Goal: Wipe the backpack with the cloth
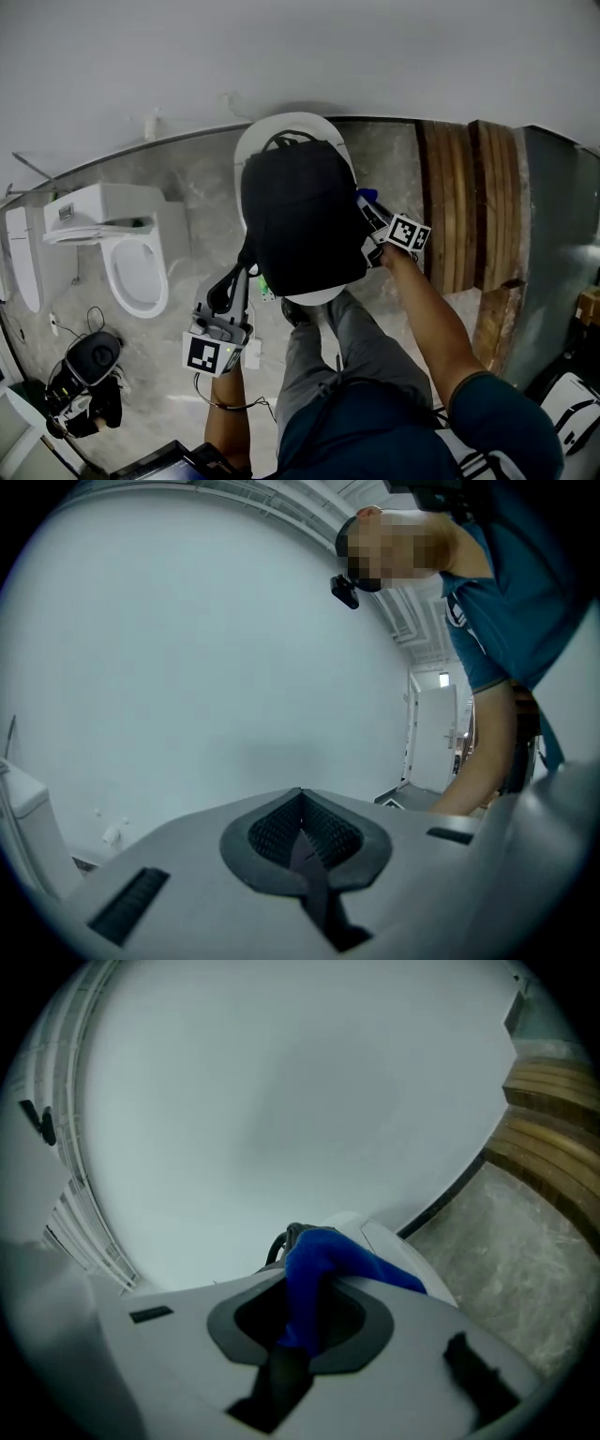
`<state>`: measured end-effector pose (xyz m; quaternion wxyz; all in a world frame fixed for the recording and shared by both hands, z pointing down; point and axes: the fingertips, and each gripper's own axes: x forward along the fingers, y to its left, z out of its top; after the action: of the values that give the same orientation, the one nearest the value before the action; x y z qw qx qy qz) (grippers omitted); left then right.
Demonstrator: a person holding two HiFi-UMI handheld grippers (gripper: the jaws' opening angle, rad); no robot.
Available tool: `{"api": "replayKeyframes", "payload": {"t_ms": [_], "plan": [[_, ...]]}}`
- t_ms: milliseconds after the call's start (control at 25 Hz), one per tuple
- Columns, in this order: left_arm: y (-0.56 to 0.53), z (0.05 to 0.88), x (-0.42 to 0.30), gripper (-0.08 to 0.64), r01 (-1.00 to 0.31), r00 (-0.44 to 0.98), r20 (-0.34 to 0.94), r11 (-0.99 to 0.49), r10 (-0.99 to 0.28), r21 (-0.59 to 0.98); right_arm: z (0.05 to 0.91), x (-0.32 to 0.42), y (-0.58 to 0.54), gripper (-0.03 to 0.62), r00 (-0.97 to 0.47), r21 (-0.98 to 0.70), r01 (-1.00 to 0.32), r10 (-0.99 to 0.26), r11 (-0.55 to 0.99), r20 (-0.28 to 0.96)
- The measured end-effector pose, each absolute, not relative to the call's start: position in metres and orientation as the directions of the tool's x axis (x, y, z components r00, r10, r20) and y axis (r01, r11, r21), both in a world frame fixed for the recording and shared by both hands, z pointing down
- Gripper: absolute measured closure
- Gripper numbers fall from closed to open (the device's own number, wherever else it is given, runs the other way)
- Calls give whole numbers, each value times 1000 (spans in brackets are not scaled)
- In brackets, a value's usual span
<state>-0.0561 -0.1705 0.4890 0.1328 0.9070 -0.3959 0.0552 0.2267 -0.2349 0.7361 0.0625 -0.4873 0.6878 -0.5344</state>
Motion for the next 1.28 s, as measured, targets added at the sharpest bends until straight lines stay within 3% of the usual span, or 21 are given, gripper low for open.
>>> {"api": "replayKeyframes", "payload": {"t_ms": [280, 440, 560, 720, 880, 960, 1120, 1280], "plan": [[-177, 496, -73, 557, -766, 642, 213, -608, -736, 209, 725, 191, -336, 541, -593, -635, -751, -608, 182, 528], [-175, 500, -84, 557, -788, 615, 220, -576, -758, 218, 740, 141, -372, 540, -582, -439, -805, -388, 400, 715], [-172, 505, -95, 555, -803, 594, 227, -552, -772, 226, 750, 99, -387, 540, -526, -296, -751, -264, 590, 809], [-165, 512, -106, 555, -820, 569, 234, -523, -788, 231, 743, 17, -392, 540, -604, -331, -605, -146, 724, 784], [-159, 516, -121, 555, -838, 541, 238, -491, -806, 239, 745, -61, -371, 541, -573, -210, -427, -84, 880, 815], [-156, 515, -130, 557, -846, 527, 234, -476, -817, 242, 741, -95, -348, 541, -546, -166, -277, -13, 947, 838], [-149, 514, -143, 555, -856, 507, 231, -454, -831, 245, 754, -123, -274, 541, -264, -68, 135, 102, 989, 959], [-145, 511, -154, 557, -863, 494, 227, -441, -839, 248, 767, -133, -196, 541, -66, 11, 468, 22, 884, 998]]}}
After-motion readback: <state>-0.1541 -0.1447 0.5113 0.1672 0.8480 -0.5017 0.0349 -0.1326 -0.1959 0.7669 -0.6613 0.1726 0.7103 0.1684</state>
